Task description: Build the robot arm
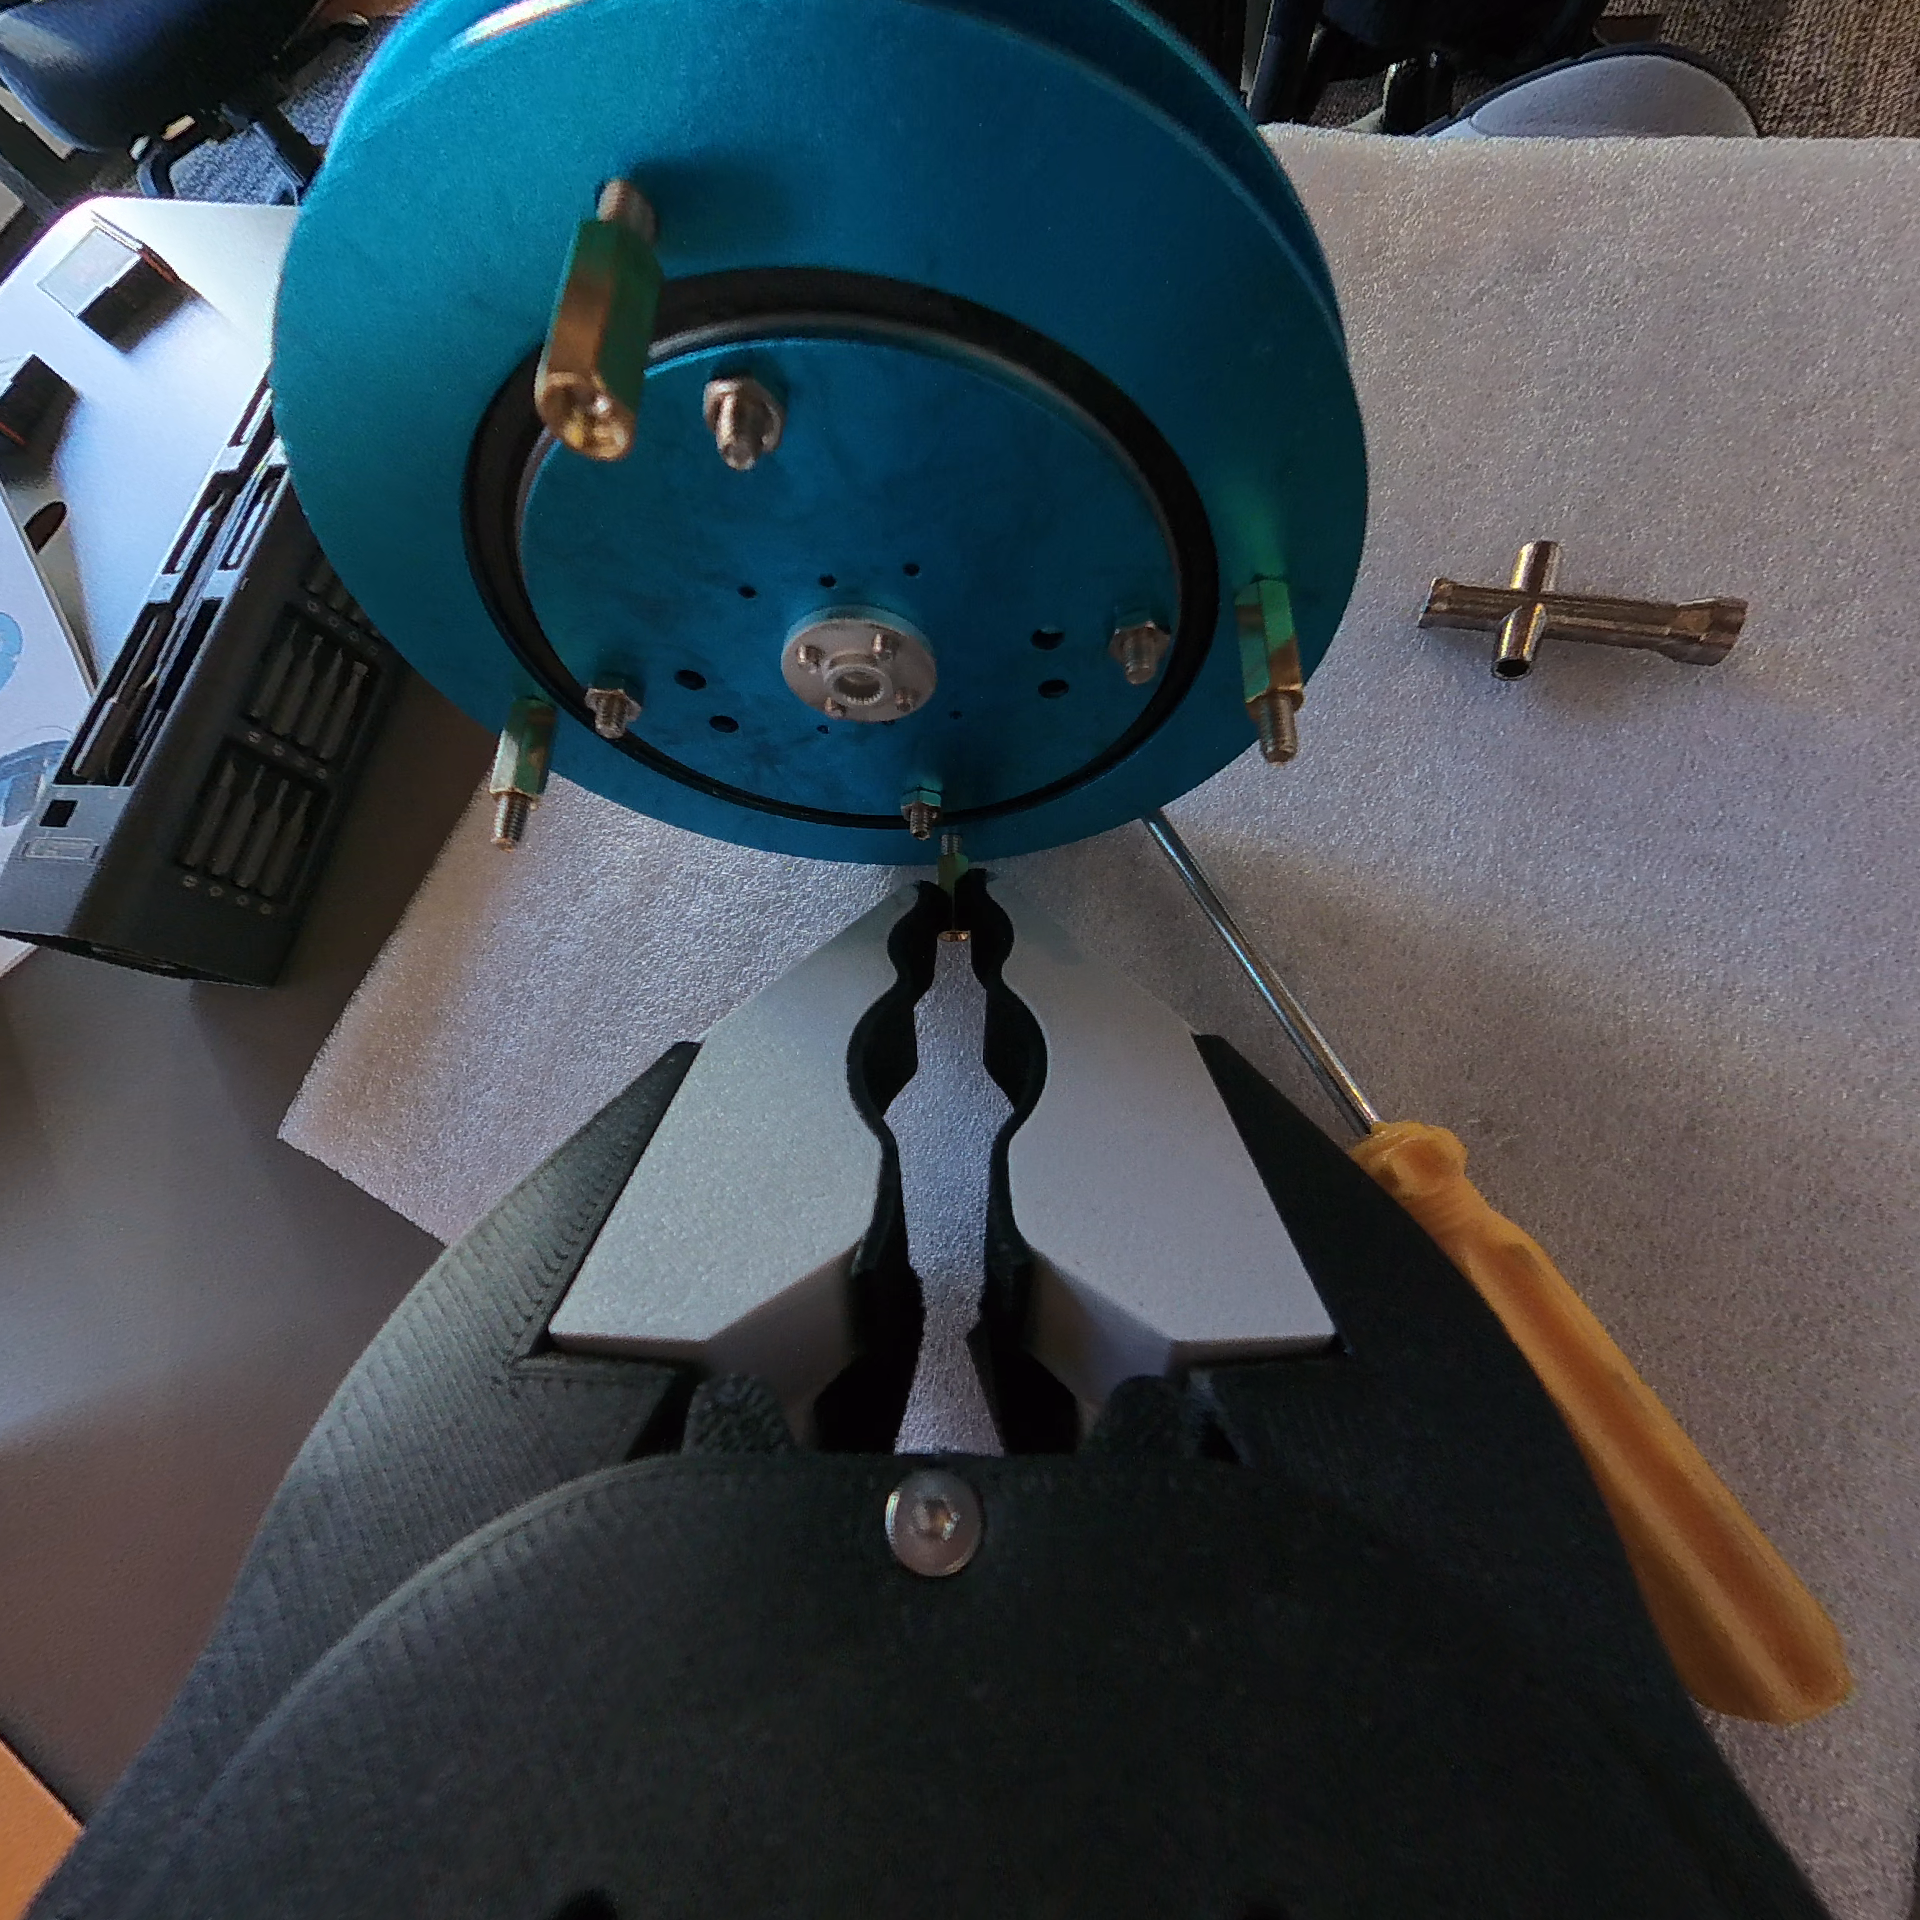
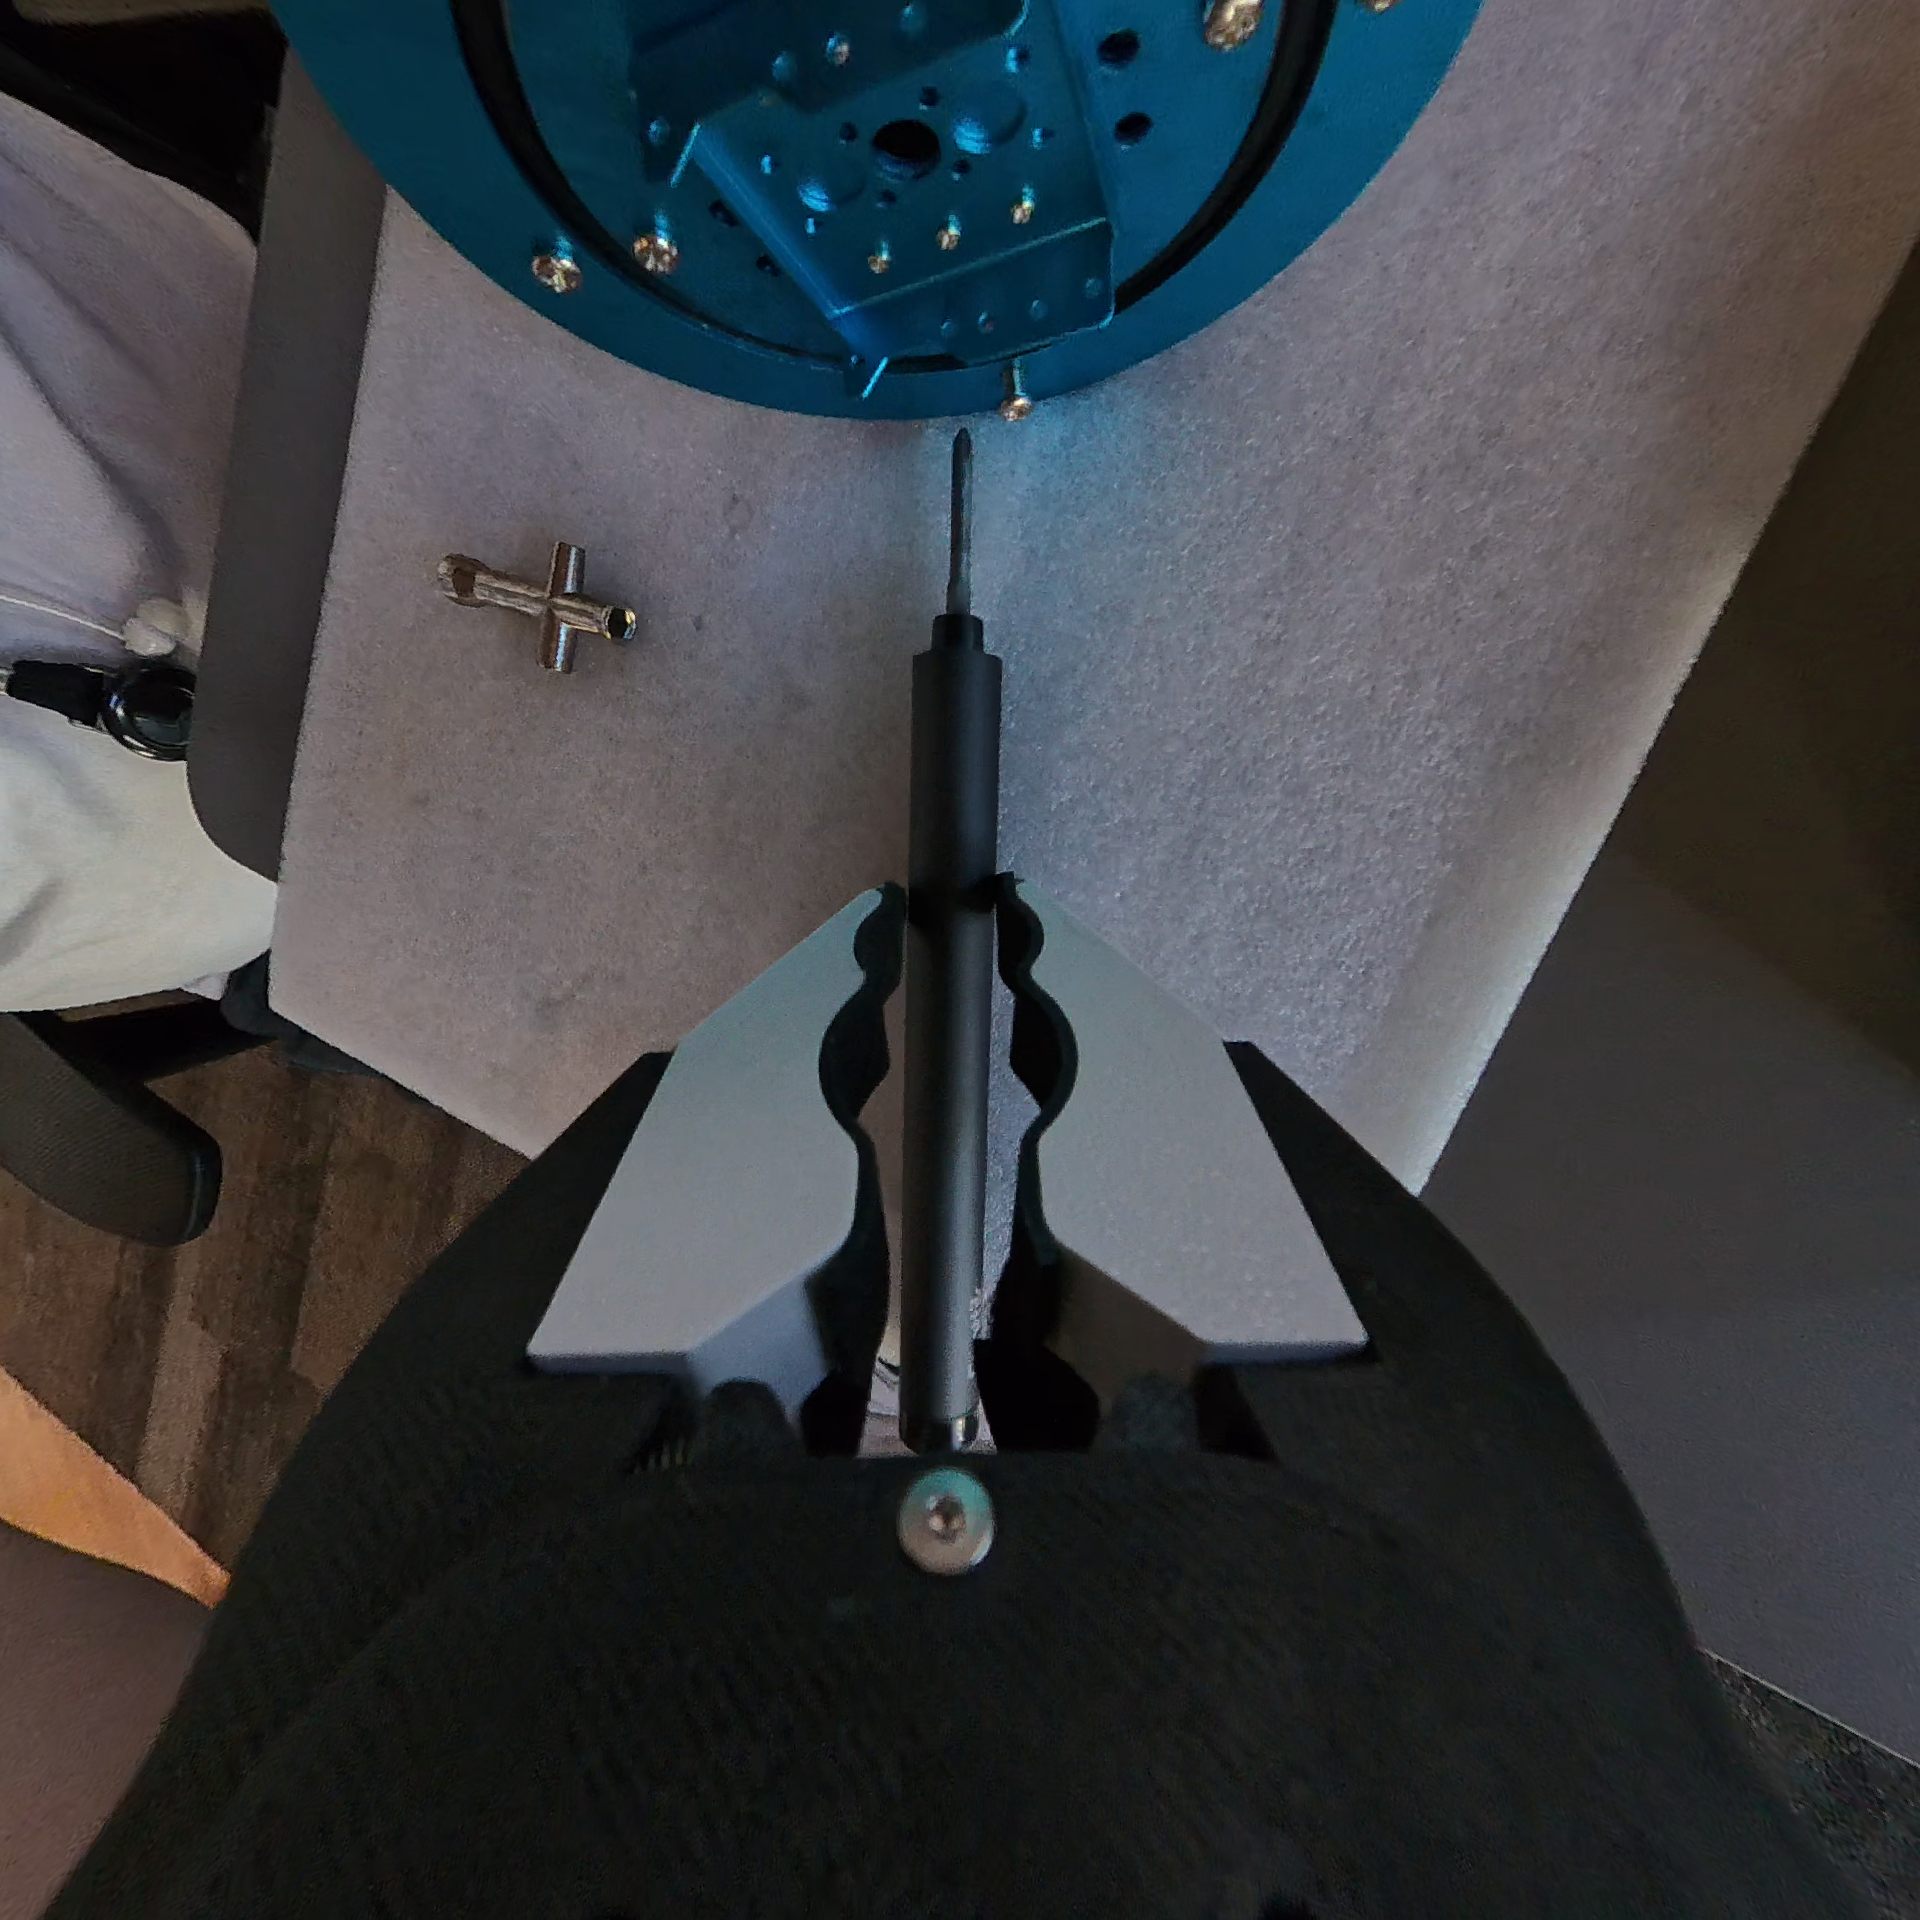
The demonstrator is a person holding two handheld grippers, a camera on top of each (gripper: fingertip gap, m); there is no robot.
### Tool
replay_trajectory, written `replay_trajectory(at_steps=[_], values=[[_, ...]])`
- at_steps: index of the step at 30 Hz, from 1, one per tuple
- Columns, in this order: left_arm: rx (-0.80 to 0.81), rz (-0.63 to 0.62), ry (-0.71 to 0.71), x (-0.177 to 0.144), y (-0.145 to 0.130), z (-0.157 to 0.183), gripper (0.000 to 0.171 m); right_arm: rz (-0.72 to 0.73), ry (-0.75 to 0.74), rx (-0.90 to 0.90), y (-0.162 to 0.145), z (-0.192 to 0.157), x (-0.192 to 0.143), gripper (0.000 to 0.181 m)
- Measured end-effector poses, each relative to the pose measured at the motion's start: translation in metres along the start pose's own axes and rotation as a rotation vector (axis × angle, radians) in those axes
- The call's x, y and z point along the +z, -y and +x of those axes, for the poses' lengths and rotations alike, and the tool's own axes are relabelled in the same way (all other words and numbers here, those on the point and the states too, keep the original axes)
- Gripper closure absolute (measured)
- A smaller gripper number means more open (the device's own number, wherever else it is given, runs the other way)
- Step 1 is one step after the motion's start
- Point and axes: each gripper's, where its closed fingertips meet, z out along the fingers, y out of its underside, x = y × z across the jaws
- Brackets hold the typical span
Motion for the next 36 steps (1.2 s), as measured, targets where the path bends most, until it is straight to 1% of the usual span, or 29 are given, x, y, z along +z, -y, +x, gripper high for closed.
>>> replay_trajectory(at_steps=[4,11,15,19,25,36], values=[[0.001,0.000,0.001,0.000,0.000,0.000,0.167,-0.024,-0.024,-0.003,-0.002,-0.001,0.002,0.159],[0.000,0.000,0.001,0.000,0.000,0.000,0.167,-0.040,-0.152,-0.092,-0.004,0.005,0.002,0.158],[0.003,0.000,0.003,0.000,0.000,0.000,0.167,-0.045,-0.193,-0.114,-0.004,0.008,0.001,0.158],[0.003,0.000,0.004,0.000,0.000,0.000,0.167,-0.040,-0.183,-0.096,-0.004,0.008,0.002,0.158],[0.004,0.000,0.005,0.000,0.000,0.000,0.167,-0.038,-0.169,-0.074,-0.002,0.010,0.003,0.165],[0.009,0.001,0.006,0.000,0.000,0.000,0.167,-0.036,-0.122,-0.037,-0.003,0.007,0.003,0.165]])
